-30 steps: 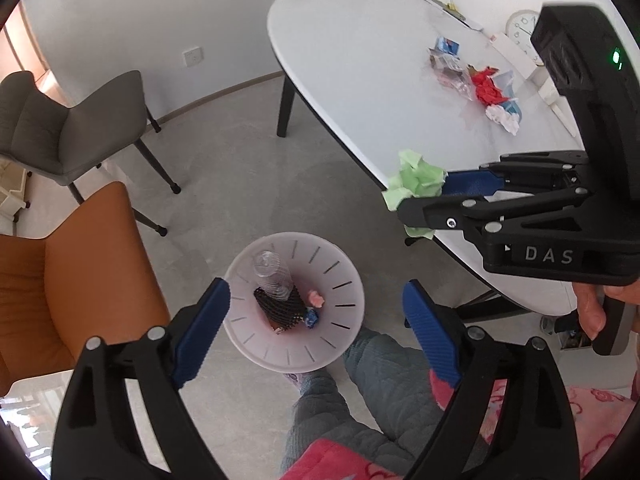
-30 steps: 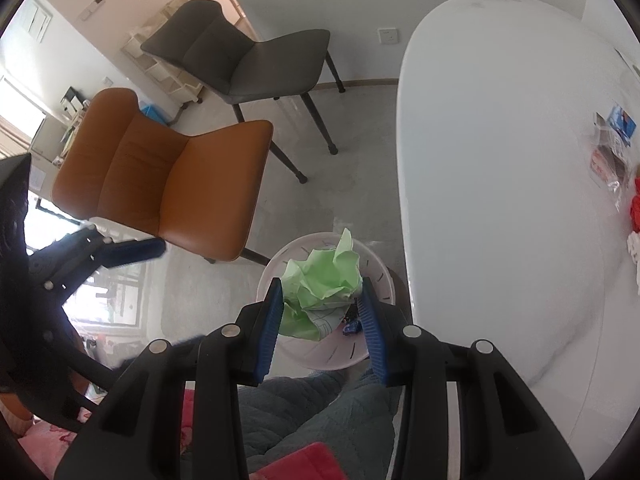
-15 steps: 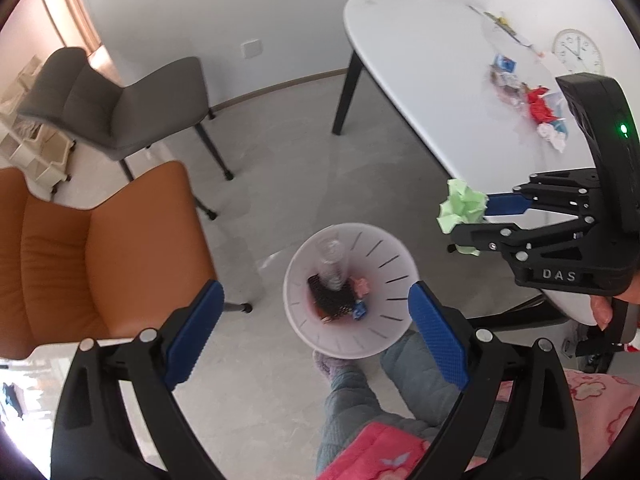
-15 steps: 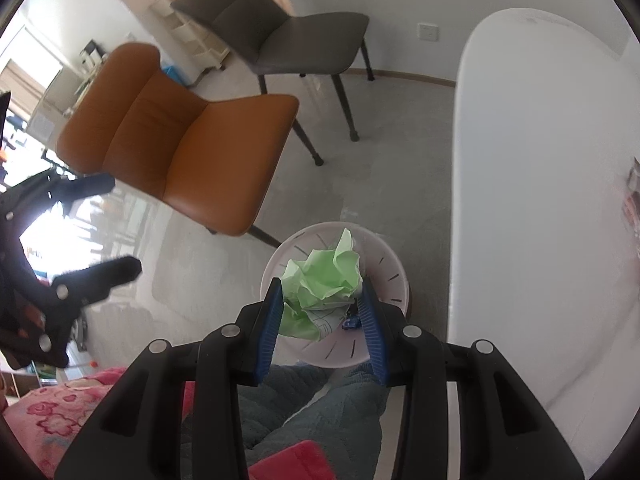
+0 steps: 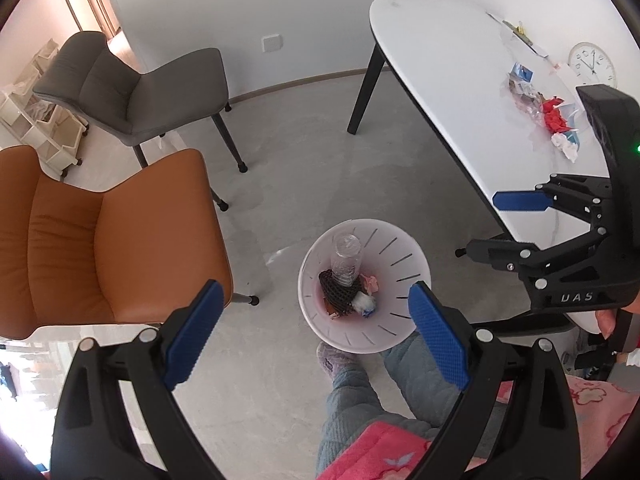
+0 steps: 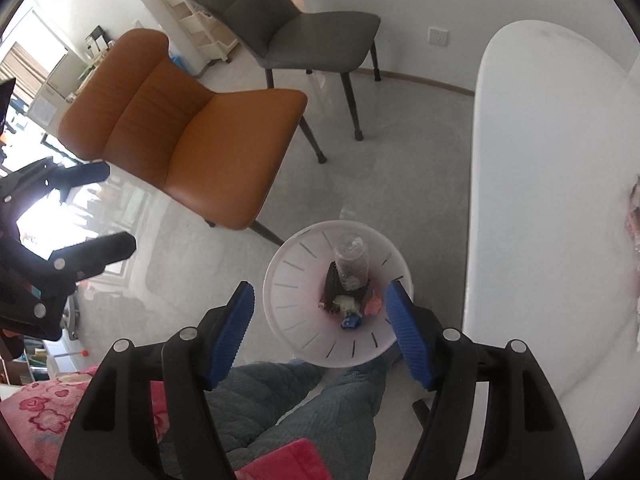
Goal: Collect trash
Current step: 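Move both tools back over the table toward the remaining trash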
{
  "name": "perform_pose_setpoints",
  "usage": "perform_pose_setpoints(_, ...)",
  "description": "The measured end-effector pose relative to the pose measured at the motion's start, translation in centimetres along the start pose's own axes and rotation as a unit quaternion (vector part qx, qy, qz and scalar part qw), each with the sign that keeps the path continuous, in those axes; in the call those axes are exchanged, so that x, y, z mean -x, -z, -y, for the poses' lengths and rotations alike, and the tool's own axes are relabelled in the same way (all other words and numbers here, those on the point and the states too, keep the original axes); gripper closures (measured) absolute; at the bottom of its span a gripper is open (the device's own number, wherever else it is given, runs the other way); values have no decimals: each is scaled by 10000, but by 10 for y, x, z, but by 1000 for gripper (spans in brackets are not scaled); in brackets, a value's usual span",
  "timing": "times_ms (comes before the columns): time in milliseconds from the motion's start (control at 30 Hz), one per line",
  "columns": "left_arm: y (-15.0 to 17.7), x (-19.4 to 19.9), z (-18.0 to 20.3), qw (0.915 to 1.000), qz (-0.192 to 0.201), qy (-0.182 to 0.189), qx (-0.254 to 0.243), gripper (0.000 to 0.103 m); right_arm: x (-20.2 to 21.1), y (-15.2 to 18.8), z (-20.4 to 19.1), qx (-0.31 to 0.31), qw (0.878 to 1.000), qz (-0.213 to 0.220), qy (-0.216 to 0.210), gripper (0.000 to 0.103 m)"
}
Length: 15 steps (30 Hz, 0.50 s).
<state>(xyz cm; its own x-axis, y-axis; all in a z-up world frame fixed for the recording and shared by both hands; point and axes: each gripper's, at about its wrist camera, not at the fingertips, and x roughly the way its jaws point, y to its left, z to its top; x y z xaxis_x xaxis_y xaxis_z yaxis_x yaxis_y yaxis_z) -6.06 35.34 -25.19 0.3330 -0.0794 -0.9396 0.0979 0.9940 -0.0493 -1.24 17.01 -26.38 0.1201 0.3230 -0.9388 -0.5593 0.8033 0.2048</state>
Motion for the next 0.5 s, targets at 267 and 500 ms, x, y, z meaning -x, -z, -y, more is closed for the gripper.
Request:
perform_pose_setpoints(267,-23,13,33,9983,275,356,-367,13,54,-5,29,-463,9931,635,870,6)
perform_pose_setpoints(500,-58,26,85,9909,559,689,-1013,11,90,12,81,-1294,9774,917,1400,3)
